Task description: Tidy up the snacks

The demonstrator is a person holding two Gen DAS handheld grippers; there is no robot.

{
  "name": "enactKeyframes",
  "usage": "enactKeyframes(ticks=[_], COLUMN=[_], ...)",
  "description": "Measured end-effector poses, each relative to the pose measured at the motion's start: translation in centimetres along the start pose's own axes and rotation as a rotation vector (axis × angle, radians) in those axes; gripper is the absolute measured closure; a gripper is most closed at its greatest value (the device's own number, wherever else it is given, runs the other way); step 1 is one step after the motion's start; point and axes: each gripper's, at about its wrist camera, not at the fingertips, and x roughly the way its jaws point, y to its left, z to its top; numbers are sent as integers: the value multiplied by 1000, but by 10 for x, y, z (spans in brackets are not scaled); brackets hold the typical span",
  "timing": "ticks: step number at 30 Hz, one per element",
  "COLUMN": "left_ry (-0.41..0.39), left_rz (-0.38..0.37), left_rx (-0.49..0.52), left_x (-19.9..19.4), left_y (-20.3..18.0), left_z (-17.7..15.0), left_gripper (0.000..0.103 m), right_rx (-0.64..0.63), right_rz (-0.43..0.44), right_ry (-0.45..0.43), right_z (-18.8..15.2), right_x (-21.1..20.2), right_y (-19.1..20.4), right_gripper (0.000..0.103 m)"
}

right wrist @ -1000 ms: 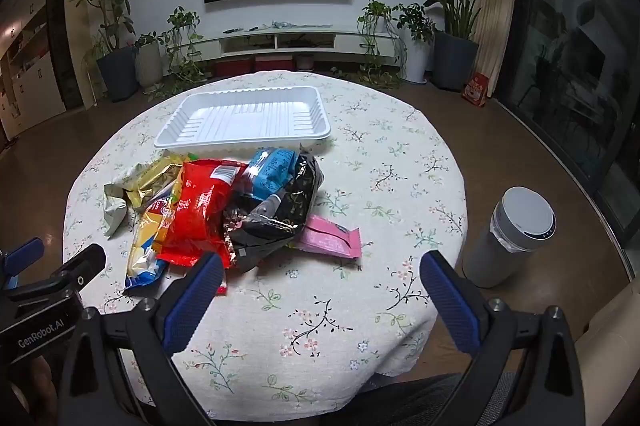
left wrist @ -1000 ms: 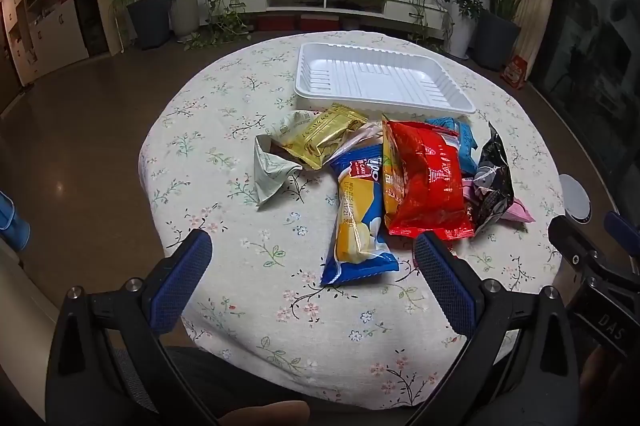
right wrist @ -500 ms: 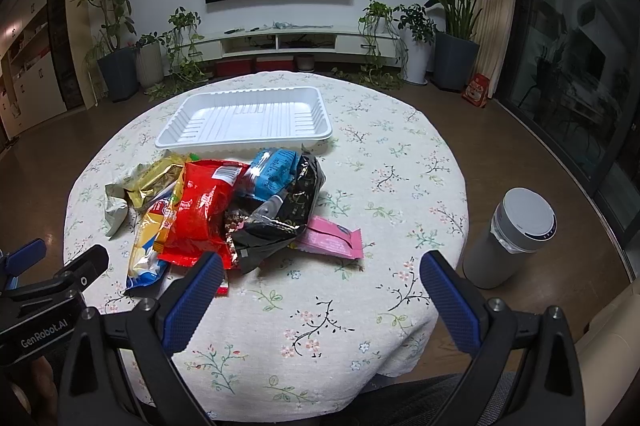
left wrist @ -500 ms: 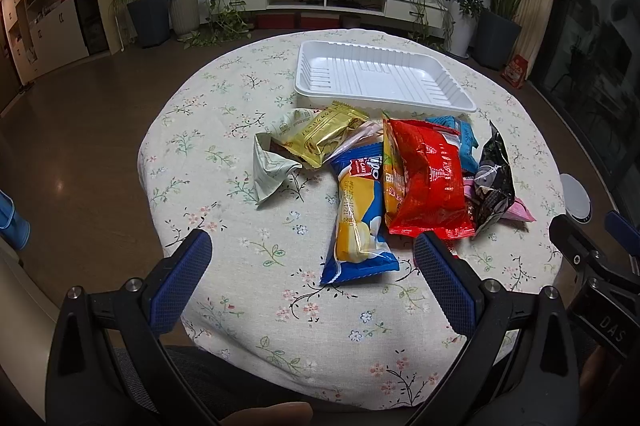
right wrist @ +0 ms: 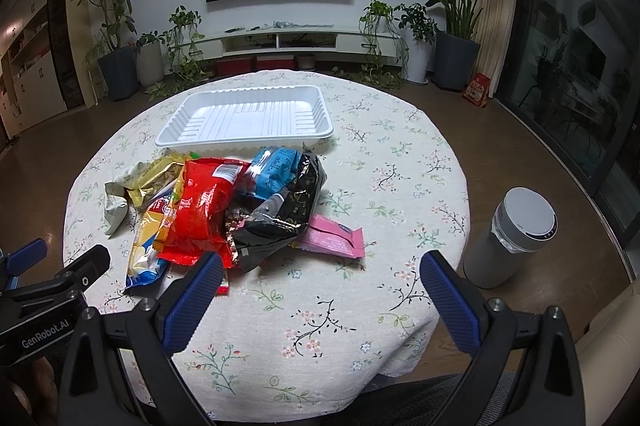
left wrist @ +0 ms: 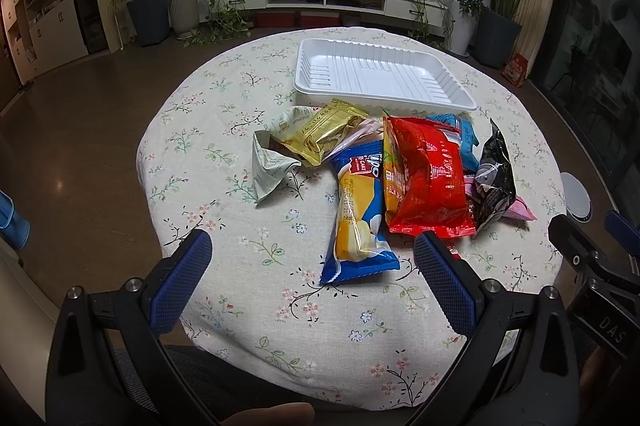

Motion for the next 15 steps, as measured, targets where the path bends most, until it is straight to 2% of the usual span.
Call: enactKeyframes(ticks=[15], left_ry=[2], left_rz=[1], left_rx=[-1], left_x=[2], left_y=[0], left_z=[-1], left_gripper=[1], right_rx=[0], right_rz=[0], right_ry=[2], right_z=[-1], right_x=[1], right_y=[0], right_gripper=[2])
